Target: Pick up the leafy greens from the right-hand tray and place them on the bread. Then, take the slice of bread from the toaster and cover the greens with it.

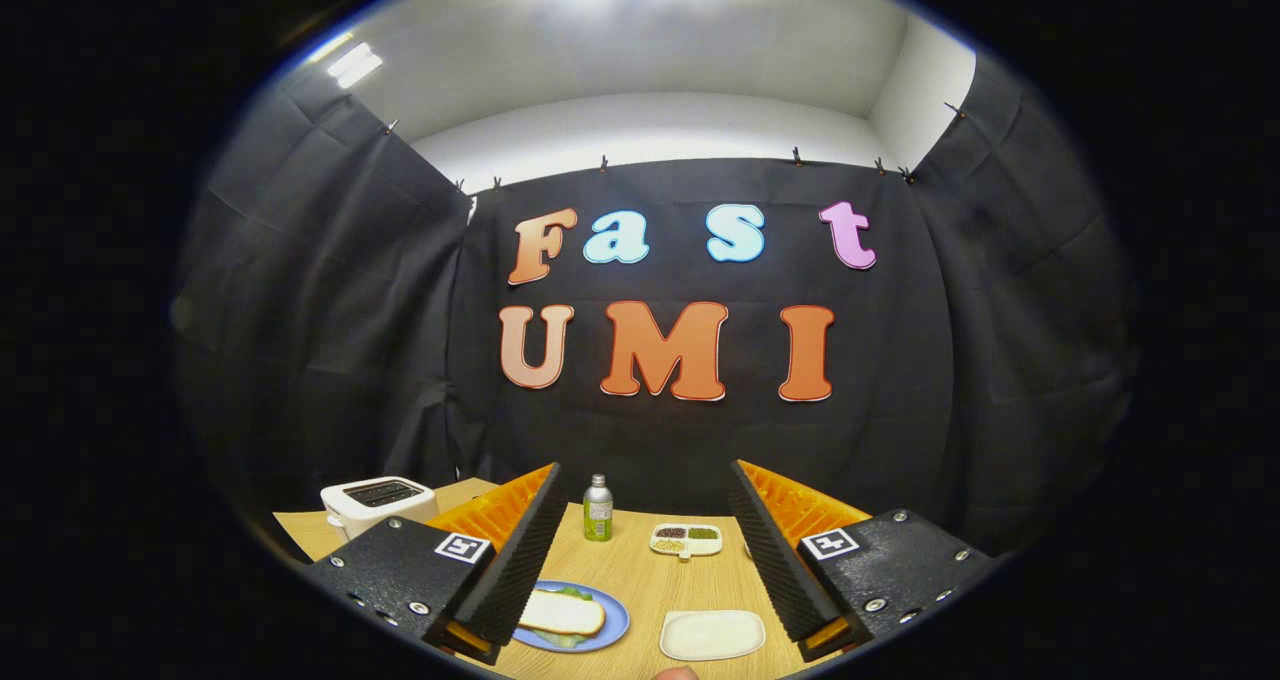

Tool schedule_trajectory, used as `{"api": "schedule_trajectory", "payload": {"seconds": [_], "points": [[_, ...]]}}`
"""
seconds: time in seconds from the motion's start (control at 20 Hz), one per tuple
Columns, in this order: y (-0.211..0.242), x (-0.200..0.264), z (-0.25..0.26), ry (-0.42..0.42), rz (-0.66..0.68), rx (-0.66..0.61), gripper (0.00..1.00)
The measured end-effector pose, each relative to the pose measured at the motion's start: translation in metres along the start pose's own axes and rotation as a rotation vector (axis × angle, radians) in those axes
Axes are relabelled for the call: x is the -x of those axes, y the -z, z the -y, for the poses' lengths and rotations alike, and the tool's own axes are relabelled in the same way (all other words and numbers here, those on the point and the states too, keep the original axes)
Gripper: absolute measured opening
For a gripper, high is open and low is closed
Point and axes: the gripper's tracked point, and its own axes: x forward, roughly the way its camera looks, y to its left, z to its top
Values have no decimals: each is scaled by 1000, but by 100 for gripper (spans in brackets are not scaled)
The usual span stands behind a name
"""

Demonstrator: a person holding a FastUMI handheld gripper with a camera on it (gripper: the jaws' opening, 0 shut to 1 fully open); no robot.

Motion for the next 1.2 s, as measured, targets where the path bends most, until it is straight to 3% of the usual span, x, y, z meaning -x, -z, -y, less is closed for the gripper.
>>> {"api": "schedule_trajectory", "payload": {"seconds": [1.2], "points": [[-14, -8, -6, -26, 15, -2, 97]]}}
